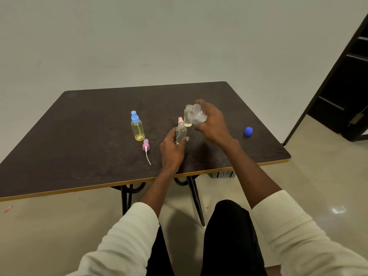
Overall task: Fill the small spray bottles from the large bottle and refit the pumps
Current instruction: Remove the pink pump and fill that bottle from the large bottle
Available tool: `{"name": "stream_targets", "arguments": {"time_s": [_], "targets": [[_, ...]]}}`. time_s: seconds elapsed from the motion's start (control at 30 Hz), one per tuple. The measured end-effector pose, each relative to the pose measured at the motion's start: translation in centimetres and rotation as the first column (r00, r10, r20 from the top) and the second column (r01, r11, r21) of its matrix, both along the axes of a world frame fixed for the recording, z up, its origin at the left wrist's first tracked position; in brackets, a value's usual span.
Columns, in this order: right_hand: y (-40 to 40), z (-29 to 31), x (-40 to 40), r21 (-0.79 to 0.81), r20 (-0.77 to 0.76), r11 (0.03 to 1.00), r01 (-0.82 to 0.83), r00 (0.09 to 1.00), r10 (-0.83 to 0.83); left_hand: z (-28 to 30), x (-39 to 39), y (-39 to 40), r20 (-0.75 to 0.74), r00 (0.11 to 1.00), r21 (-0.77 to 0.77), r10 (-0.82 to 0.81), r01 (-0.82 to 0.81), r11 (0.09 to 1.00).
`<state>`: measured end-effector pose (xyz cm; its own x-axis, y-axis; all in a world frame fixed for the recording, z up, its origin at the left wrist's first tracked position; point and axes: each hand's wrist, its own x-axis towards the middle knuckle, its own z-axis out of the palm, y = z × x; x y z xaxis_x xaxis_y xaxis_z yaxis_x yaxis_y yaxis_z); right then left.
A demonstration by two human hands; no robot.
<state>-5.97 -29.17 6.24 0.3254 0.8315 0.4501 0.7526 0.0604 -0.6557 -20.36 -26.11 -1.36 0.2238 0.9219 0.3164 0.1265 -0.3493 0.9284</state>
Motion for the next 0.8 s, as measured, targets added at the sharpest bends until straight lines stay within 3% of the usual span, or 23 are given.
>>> {"name": "stream_targets", "arguments": {"time_s": [0.1,0.17,0.5,0.7,0.8], "targets": [[-0.4,-0.3,0.4,0.040,-0.270,0.992,0.117,0.957,-0.102,0.0,0.1,0.1,-0.013,1.000,-0.013,0.008,-0.009,1.000],[-0.5,-0.6,0.9,0.036,-0.351,0.985,0.167,0.925,-0.144,-0.2,0.2,0.3,-0.018,1.000,-0.018,0.017,-0.017,1.000],[-1.4,-2.3,1.9,0.036,-0.517,0.982,0.187,0.844,-0.142,0.0,0.3,0.2,-0.060,0.996,-0.081,0.059,-0.064,0.995],[-1.4,-2.8,1.7,0.054,-0.514,0.977,0.206,0.844,-0.150,0.1,0.2,0.2,-0.042,0.998,-0.082,0.052,-0.056,0.995],[-2.0,-2.8,0.1,0.122,-0.485,0.937,0.326,0.843,-0.230,0.2,0.2,0.2,-0.011,0.998,-0.121,0.060,-0.061,0.991]]}}
